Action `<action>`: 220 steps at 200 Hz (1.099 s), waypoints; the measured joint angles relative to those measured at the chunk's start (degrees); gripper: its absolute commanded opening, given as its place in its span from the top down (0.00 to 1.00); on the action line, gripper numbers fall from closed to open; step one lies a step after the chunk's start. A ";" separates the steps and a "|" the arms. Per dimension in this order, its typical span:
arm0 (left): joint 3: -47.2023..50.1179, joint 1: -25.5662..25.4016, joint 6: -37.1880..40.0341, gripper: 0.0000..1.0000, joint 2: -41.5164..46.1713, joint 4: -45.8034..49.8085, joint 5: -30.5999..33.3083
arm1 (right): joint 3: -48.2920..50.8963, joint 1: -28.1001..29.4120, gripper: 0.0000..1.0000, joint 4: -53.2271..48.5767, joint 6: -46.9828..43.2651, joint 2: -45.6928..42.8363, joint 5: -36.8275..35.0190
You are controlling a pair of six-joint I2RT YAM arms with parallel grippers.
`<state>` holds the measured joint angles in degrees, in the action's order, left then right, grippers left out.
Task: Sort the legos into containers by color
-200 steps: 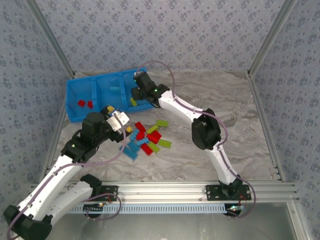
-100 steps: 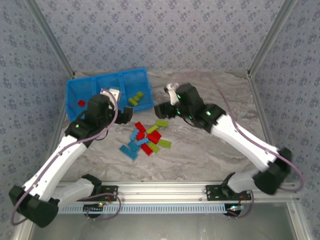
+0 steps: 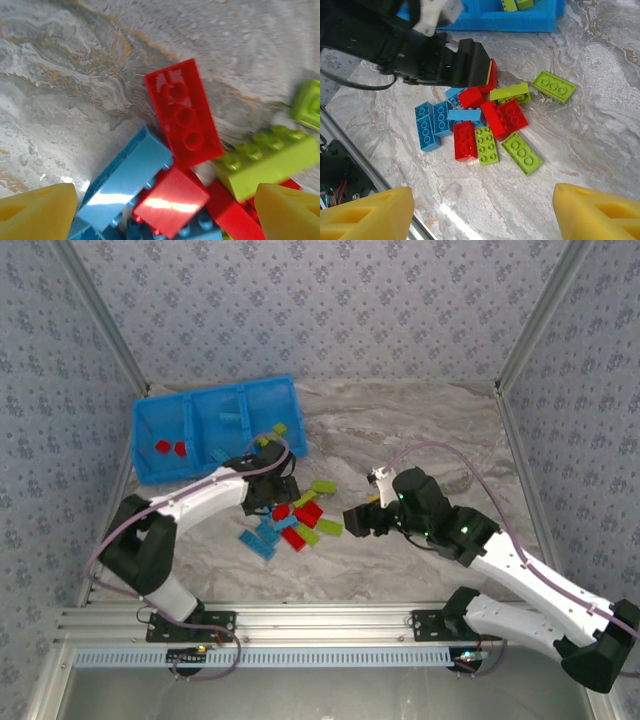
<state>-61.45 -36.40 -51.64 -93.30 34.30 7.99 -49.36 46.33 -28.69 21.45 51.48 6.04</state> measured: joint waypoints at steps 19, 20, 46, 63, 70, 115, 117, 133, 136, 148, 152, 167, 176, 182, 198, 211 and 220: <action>-1.42 0.00 -1.68 0.12 -4.07 -0.31 1.53 | 0.35 -0.04 0.24 -0.76 0.55 -0.83 0.68; -1.46 0.00 -1.73 0.13 -4.20 -0.35 1.62 | 0.39 -0.07 0.24 -0.79 0.66 -0.87 0.76; -2.75 0.00 -2.08 0.19 -7.56 -2.43 3.87 | 0.92 -0.04 0.24 -1.66 2.12 -0.81 3.98; -3.67 0.02 -2.01 0.24 -9.07 -3.28 5.01 | 0.96 -0.02 0.24 -2.47 2.99 -0.81 6.14; -4.13 0.20 -2.03 0.29 -9.73 -3.65 5.40 | 0.96 -0.02 0.24 -2.89 3.23 -0.81 6.84; -5.27 2.08 -1.16 0.57 -13.62 -6.82 5.35 | 0.94 0.28 0.24 -6.34 5.14 -0.81 8.52; -5.27 2.16 -0.96 0.58 -13.70 -6.88 5.38 | 0.94 0.31 0.24 -6.43 5.20 -0.81 8.57; -5.27 2.32 -0.63 0.64 -13.75 -6.75 5.55 | 0.94 0.63 0.24 -6.73 6.03 -0.81 9.05; -5.27 2.32 -0.28 0.65 -13.75 -6.71 5.64 | 0.94 0.74 0.24 -6.71 6.23 -0.81 9.09; -5.27 2.34 0.26 0.69 -13.64 -6.71 5.75 | 0.94 0.90 0.24 -6.51 6.80 -0.48 9.44; -5.31 2.34 0.46 0.70 -13.64 -6.69 5.79 | 0.94 0.98 0.24 -6.19 7.08 -0.24 9.51; -5.51 2.64 1.84 0.74 -13.42 -6.73 5.79 | 0.94 1.20 0.24 -4.22 8.00 1.01 9.77; -5.60 2.91 2.84 0.75 -12.94 -6.67 5.99 | 0.94 1.27 0.24 -2.75 8.44 1.95 9.81; -5.64 3.19 3.67 0.76 -12.24 -6.43 6.23 | 0.94 1.36 0.24 -1.86 8.81 2.58 9.79; -6.10 4.37 5.84 0.76 -9.07 -5.22 6.99 | 0.94 1.36 0.23 0.33 9.27 4.28 9.53; -6.60 5.75 7.72 0.76 -4.96 -4.09 8.00 | 0.94 1.36 0.23 1.79 9.44 5.31 8.94; -7.06 6.99 9.03 0.76 -1.64 -3.30 8.83 | 0.94 1.36 0.23 2.80 9.64 5.75 8.46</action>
<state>-68.51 -29.41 -42.61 -94.94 31.00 16.82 -48.42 47.68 -25.89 31.09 57.23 14.50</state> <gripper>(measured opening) 0.325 0.768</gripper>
